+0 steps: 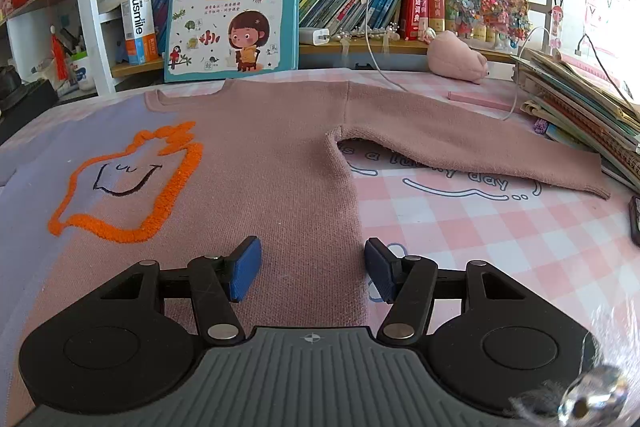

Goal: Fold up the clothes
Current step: 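Pinch the lavender sleeve with the left tool while the right tool pinches the pink body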

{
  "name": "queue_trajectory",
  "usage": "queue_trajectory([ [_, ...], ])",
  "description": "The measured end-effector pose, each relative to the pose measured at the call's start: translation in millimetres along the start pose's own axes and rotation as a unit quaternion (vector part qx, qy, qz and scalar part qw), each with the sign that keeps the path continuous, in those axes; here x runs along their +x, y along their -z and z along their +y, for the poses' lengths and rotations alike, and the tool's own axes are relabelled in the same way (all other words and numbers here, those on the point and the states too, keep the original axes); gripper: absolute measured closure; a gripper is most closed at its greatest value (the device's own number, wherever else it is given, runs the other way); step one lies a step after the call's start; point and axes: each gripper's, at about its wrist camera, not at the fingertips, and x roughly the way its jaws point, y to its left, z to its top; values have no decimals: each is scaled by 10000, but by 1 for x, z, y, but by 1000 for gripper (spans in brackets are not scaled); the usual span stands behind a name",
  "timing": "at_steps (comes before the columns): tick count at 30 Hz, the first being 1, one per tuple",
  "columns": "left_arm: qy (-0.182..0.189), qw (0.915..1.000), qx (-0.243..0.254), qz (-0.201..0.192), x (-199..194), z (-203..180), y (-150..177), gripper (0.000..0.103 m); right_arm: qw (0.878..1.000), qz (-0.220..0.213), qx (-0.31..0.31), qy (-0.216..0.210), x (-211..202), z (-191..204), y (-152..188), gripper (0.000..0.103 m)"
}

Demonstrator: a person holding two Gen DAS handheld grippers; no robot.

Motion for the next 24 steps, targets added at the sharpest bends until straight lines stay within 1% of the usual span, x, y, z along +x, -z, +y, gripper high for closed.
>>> queue_trajectory([
  [1,336,9993,-106,141,3,-7,9,70,10000,1,2,-2,0,0,0,48],
  [2,591,9978,-168,255,6,-13,14,70,10000,7,13,-1,0,0,0,49],
  [3,762,9963,-179,354,11,-20,16,70,10000,19,24,3,0,0,0,49],
  [4,833,9955,-137,429,15,-26,17,70,10000,31,36,6,-1,0,-1,50],
  [5,799,9957,-59,464,19,-32,19,70,10000,37,55,11,-1,0,0,50],
  [9,372,9973,175,606,35,-45,28,71,9999,38,113,31,-3,-1,1,51],
  [11,309,9976,241,573,37,-45,29,71,9999,60,130,34,-3,-2,0,53],
  [13,272,9976,315,545,39,-46,29,75,9999,81,128,42,-3,-2,-1,54],
  [14,272,9976,341,536,40,-47,28,81,9999,90,121,45,-3,-1,-2,59],
  [15,303,9975,340,539,42,-46,28,96,9999,93,121,15,-2,-1,-2,72],
  [16,328,9976,286,536,43,-45,27,97,9998,107,158,-101,-2,-1,-3,80],
  [17,337,9979,205,523,44,-42,26,97,9995,122,201,-214,-1,-1,-4,90],
  [18,347,9980,123,510,46,-39,25,97,9991,135,264,-305,0,-1,-5,91],
  [20,247,9986,-24,468,47,-35,23,98,9990,117,230,-374,1,3,-5,91],
  [21,147,9989,-7,448,46,-34,23,98,9989,105,204,-420,1,5,-5,91],
  [24,-108,9986,283,435,44,-41,24,98,9989,54,67,-468,3,13,-4,92],
])
